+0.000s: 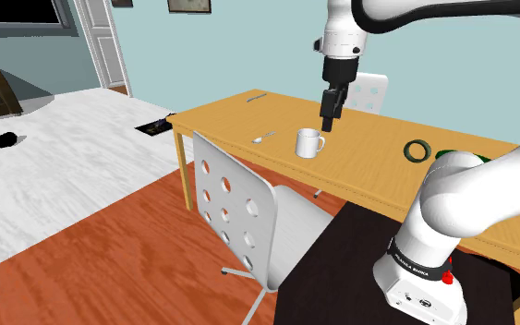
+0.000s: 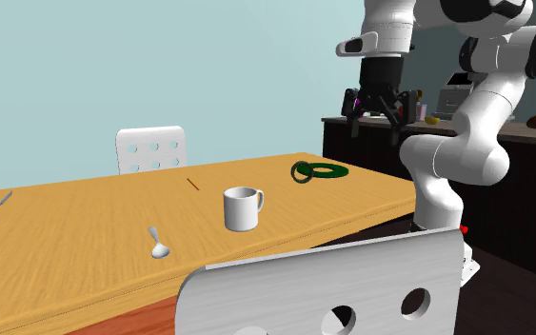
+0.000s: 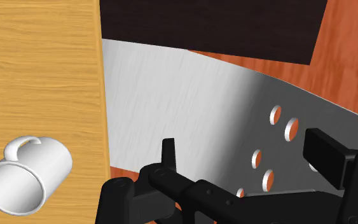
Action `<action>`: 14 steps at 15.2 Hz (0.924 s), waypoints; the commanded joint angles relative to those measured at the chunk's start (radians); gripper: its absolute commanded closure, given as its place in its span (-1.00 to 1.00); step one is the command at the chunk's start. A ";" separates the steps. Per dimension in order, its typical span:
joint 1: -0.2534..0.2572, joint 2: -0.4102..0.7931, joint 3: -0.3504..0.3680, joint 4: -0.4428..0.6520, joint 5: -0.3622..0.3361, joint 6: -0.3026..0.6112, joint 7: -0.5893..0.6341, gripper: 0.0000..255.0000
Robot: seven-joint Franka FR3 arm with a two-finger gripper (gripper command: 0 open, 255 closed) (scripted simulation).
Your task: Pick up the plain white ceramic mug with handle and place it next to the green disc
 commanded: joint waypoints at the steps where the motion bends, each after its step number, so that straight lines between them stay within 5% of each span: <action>1: 0.000 0.000 0.000 0.000 0.000 0.000 0.000 -1.00; 14: -0.084 0.319 -0.217 -0.003 -0.094 0.364 -0.210 -1.00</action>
